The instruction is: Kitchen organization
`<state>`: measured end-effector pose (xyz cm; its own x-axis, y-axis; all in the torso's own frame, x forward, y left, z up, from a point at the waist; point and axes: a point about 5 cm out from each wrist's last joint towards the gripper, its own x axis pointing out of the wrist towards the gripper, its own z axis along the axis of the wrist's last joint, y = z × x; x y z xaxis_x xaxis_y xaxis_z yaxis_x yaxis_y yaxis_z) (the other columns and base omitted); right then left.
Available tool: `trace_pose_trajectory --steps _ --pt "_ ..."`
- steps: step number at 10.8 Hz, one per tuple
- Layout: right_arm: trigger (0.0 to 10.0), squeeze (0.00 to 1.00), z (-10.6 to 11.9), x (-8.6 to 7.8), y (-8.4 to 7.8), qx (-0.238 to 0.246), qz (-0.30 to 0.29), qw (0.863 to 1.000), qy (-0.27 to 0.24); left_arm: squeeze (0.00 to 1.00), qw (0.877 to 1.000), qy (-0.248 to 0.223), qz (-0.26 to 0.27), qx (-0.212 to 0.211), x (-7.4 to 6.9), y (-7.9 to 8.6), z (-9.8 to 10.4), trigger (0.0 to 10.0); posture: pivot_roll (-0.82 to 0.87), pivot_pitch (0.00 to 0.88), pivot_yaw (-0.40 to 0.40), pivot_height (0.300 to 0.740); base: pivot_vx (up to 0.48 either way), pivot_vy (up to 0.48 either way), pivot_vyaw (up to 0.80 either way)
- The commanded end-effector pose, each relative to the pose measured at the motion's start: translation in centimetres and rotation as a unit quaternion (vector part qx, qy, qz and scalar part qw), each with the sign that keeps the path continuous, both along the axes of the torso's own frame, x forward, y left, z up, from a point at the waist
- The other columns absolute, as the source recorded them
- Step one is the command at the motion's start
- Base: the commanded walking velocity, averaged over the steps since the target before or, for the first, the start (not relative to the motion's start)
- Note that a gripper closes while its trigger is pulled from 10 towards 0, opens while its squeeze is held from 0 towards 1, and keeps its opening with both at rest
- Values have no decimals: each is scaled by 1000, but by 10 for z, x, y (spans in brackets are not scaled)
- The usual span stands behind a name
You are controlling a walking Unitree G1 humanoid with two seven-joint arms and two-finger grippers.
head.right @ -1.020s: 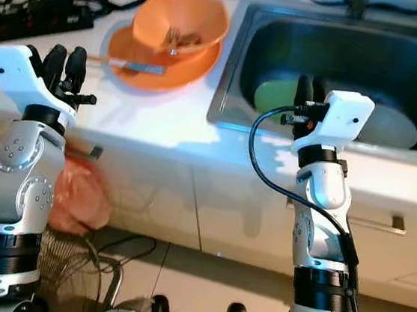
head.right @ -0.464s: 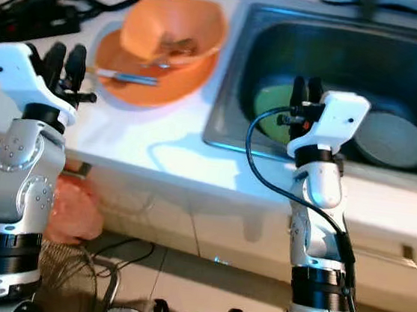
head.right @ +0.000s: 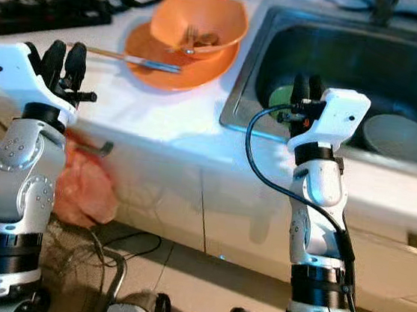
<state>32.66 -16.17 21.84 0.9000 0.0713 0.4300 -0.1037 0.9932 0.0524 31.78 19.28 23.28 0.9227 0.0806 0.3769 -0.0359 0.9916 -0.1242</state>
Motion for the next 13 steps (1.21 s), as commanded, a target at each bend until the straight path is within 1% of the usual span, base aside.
trace_pose_trajectory --steps 1,2,6,7,13 --pt "10000 0 -3 0 0 3 3 1000 7 0 1000 -7 5 6 -1 1 4 10000 149 179 86 740 289 0 -625" --pt "10000 0 -3 0 1 3 4 1000 5 0 1000 -7 5 6 -1 1 4 10000 150 180 86 740 292 0 -606" --pt "10000 0 -2 -1 1 1 1 1000 -2 0 1000 -15 2 7 -2 0 7 10000 151 182 86 740 282 0 0" --pt "10000 0 -2 -1 1 2 1 1000 -2 0 1000 -23 6 11 -3 -1 9 10000 153 181 86 740 0 0 0" --pt "10000 0 -3 0 1 3 2 1000 -1 0 999 -34 3 9 -4 -1 15 10000 156 182 87 740 0 0 0"
